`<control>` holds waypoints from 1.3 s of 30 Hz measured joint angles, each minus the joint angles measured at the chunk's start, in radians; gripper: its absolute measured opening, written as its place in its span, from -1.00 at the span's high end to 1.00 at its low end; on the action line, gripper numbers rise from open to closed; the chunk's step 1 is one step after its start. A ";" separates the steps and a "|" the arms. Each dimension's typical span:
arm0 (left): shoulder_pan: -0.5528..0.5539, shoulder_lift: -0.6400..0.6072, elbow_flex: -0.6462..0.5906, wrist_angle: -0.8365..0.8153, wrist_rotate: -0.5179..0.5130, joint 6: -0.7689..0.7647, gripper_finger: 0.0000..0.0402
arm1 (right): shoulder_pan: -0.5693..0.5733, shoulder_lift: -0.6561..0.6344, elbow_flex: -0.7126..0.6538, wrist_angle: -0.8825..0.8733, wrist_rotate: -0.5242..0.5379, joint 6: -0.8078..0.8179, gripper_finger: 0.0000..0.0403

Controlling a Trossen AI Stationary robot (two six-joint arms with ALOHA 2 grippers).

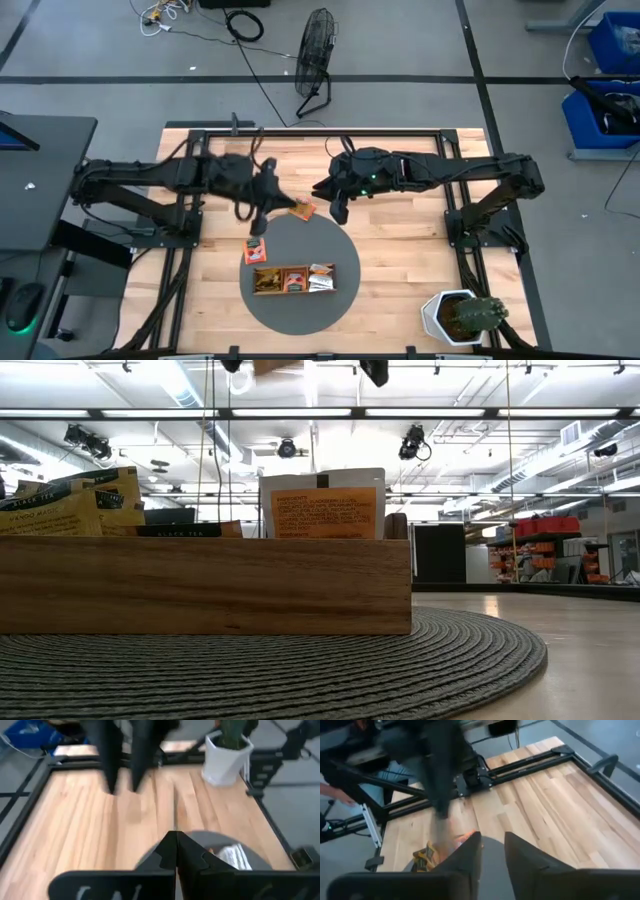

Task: Pick & Place Tea
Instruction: Put the orange tea bag into the middle section of the wooden organizer

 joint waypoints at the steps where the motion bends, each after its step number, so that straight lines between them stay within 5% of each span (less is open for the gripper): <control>1: -0.019 0.000 0.000 -0.015 -0.019 -0.001 0.99 | 0.000 -0.002 0.000 -0.007 0.000 0.012 0.51; 13: -0.178 0.009 -0.035 -0.106 -0.119 -0.084 0.99 | 0.044 -0.052 0.000 -0.233 0.137 0.232 0.33; 18: -0.255 0.008 -0.165 0.053 -0.154 -0.151 1.00 | 0.123 -0.056 0.000 -0.321 0.287 0.338 0.35; 24: -0.368 0.023 -0.306 0.254 -0.311 -0.236 1.00 | 0.209 -0.056 0.000 -0.322 0.318 0.383 0.45; 27: -0.411 0.055 -0.331 0.278 -0.412 -0.269 1.00 | 0.246 -0.056 0.000 -0.322 0.339 0.391 0.51; 39: -0.538 0.298 -0.270 0.345 -0.545 -0.439 1.00 | 0.424 -0.056 0.000 -0.327 0.419 0.438 0.70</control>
